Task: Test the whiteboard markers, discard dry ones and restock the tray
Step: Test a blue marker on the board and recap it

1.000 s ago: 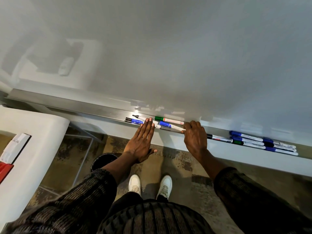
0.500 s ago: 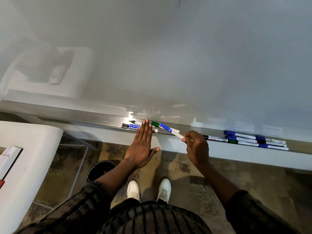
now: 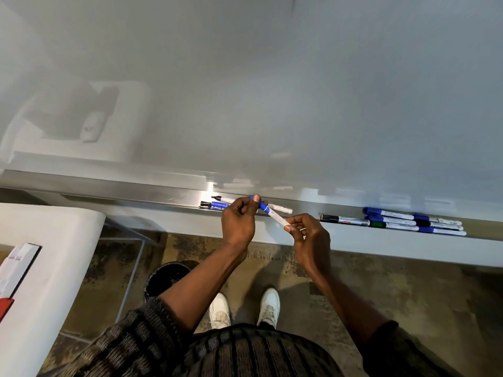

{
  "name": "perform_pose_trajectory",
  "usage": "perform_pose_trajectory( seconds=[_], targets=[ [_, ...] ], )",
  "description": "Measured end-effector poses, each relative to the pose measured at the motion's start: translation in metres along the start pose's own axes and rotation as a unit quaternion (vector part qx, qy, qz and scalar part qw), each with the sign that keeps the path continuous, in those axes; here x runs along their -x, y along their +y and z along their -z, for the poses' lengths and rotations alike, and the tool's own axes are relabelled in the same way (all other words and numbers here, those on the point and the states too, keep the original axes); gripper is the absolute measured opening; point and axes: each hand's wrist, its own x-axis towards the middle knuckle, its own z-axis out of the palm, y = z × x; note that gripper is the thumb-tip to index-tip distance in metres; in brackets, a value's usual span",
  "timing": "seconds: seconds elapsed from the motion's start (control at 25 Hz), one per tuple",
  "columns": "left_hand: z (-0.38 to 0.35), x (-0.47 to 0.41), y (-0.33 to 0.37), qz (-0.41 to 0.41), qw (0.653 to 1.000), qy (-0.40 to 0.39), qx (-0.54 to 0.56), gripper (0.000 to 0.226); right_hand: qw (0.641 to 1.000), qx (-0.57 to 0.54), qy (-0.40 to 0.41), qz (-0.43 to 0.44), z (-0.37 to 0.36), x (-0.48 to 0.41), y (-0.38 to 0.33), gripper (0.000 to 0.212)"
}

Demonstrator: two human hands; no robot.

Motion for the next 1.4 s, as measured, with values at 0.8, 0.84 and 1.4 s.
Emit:
perform_pose_trajectory(
  seconds=[0.8,0.84,1.4],
  targets=[
    [0.03,0.018,0.011,0.164,0.964,0.013,0.211,0.028,0.988,0.037,-0.147,-0.021,-0.03,0.017,-0.067,0.027],
    [0.03,0.018,0.011,0.176,0.958,0.037,0.223,0.028,0.986,0.113,-0.117,0.04,-0.032,0.02,-0.069,0.026],
    [0.057,0.013,0.035,0.21,0.926,0.124,0.286,0.024,0.974,-0.007,-0.213,-0.078,-0.039,0.007,-0.125,0.027]
  ],
)
